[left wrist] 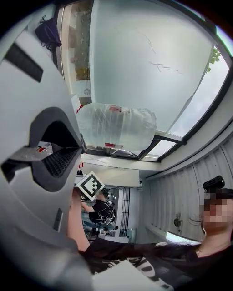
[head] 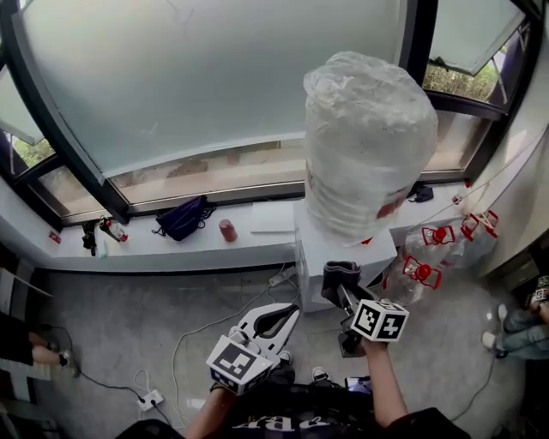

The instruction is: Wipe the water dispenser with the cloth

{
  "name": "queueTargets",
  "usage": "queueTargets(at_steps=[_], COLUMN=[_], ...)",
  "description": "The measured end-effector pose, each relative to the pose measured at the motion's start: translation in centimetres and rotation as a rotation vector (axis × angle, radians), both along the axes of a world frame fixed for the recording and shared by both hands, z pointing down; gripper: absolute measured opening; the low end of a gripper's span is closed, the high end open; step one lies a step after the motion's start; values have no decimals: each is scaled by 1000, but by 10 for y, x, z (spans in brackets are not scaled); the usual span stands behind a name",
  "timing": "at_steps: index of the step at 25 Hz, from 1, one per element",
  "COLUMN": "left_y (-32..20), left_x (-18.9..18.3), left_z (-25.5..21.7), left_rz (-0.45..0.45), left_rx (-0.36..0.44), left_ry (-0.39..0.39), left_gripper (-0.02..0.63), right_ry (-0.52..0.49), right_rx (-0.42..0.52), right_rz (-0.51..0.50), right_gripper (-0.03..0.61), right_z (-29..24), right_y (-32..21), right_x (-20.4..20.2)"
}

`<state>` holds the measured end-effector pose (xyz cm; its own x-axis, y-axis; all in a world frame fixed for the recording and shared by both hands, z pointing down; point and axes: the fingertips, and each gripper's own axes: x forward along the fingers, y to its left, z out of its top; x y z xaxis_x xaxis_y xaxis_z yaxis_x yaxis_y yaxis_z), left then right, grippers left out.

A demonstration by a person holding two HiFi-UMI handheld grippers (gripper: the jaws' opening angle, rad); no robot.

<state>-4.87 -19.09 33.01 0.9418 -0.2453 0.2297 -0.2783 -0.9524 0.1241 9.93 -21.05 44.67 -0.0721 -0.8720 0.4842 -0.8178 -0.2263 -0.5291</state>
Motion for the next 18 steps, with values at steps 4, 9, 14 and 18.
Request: queueTargets(at_steps=[4, 9, 14, 18], left_y=[-17, -37, -50, -54], left_x=[-3, -9, -16, -15], left_z=[7, 9, 12, 19], left_rz=[60, 101, 139, 179], left_rx=[-10, -16, -24, -29], left_ry=[-3, 6, 4, -2], left_gripper=[20, 20, 20, 20], right_ry=[-89, -85, -137, -177], right_rx=[-52, -201, -243, -227], right_rz=[88, 159, 247, 293], right_gripper=[103, 103, 104, 106], right_z=[20, 66, 86, 86], right_y=[-29, -49, -52, -49], right_x=[-3, -4, 16, 34])
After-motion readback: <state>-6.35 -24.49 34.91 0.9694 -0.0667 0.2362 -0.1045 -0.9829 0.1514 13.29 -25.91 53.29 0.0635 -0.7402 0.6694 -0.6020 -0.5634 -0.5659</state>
